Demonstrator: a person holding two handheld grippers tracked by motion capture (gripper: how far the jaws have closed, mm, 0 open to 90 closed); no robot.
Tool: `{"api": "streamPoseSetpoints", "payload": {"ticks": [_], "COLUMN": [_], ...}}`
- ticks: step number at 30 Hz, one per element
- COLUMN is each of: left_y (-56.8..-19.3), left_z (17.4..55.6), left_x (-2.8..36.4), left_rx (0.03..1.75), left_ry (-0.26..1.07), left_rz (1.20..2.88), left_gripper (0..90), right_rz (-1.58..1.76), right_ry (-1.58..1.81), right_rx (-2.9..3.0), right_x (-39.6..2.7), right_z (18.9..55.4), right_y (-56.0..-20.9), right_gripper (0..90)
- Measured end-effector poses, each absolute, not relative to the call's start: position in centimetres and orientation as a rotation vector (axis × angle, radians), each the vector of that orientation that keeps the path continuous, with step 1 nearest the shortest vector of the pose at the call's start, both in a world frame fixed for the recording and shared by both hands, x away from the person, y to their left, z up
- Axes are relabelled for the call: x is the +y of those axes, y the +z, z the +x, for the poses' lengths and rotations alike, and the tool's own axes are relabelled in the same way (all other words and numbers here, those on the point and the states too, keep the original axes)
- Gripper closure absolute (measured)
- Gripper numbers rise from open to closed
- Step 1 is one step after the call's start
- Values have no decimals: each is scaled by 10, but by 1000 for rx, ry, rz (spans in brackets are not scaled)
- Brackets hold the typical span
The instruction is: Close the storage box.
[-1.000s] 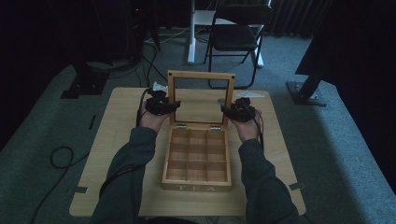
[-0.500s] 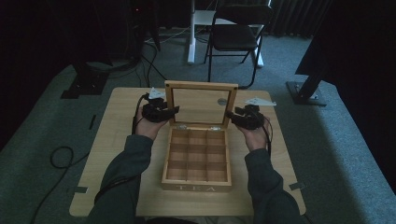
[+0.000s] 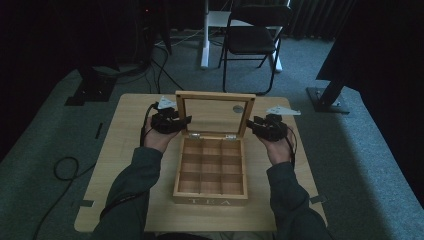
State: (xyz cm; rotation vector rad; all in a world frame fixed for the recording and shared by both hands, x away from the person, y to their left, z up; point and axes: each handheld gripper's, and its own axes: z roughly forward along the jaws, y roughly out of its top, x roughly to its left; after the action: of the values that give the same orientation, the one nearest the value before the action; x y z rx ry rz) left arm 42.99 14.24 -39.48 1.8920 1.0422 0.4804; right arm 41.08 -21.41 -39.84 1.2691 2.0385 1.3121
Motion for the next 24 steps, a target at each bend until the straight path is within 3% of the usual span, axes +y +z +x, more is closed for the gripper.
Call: {"api": "streamPoseSetpoints", "payload": {"ticks": [17, 24], "left_y": [-389, -384], "left_z": [414, 413], "left_x": [155, 154], "left_rx": [985, 971], "left_ry": [502, 538], "left_rz": [1877, 1904], "left_gripper": [575, 615], "right_rz": [1195, 1194], "right_ry": [1314, 1333], "right_rx": [2053, 2053], "right_x": [-208, -210], "right_z": [398, 400], "right_y": [-393, -392], "right_gripper": [794, 791]}}
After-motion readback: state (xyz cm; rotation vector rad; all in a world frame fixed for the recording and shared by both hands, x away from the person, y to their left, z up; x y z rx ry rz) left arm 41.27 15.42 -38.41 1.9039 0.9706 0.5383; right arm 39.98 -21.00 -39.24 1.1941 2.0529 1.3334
